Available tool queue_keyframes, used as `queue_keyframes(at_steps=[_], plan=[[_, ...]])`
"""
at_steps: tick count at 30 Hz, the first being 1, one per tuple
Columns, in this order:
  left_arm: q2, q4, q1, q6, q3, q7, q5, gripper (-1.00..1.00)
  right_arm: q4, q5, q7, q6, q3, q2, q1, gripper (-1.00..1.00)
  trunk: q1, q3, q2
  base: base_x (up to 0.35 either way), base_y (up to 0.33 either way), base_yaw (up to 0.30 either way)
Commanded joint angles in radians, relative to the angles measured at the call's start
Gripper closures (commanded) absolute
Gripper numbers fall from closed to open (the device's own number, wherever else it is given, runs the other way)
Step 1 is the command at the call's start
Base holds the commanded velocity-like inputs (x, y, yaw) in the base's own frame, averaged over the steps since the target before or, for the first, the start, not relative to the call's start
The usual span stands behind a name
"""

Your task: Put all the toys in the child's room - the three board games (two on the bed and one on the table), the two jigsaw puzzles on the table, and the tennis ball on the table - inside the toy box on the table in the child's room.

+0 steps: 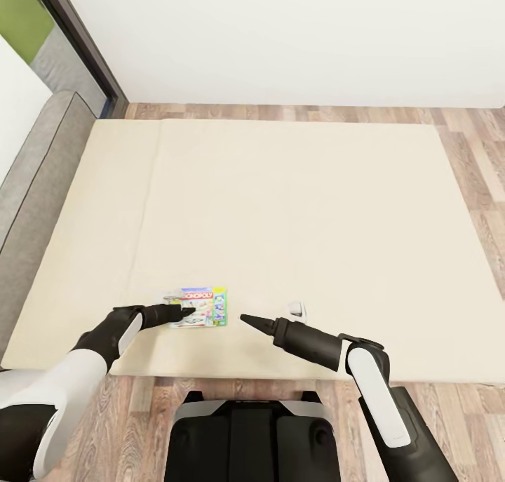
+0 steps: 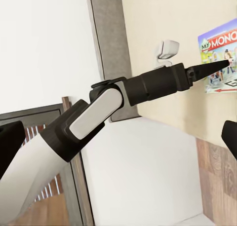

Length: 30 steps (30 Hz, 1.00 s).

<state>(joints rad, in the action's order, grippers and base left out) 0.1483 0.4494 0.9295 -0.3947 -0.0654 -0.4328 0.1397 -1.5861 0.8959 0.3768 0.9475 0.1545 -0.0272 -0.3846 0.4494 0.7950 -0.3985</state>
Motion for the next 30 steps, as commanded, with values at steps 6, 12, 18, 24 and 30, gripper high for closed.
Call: queue_keyframes(at_steps=[6,12,18,24,30], plan=[[-0.005,0.002,0.000,-0.006,-0.007,0.003,0.011,-1.00,0.000,-0.006,0.007,0.004,0.000,-0.001,0.000,-1.00,0.001,0.001,-0.002,0.000,-0.190,0.000],[-0.006,0.002,0.000,-0.006,-0.008,0.004,0.011,-1.00,0.000,-0.006,0.007,0.004,-0.001,-0.001,0.000,-1.00,0.001,0.001,-0.002,0.000,-0.108,0.000],[-0.010,0.002,0.000,-0.006,-0.008,0.005,0.011,-1.00,0.000,-0.006,0.007,0.004,-0.001,0.000,0.000,-1.00,0.001,0.001,-0.002,0.000,-0.140,0.000],[-0.012,0.002,0.000,-0.006,-0.008,0.005,0.011,-1.00,0.000,-0.006,0.007,0.004,-0.001,0.000,0.000,-1.00,0.001,0.001,-0.002,0.000,-0.171,0.000],[-0.012,0.002,0.000,-0.006,-0.008,0.005,0.011,-1.00,0.000,-0.007,0.007,0.004,-0.001,0.000,0.000,-1.00,0.001,0.001,-0.002,0.000,-0.077,0.000]])
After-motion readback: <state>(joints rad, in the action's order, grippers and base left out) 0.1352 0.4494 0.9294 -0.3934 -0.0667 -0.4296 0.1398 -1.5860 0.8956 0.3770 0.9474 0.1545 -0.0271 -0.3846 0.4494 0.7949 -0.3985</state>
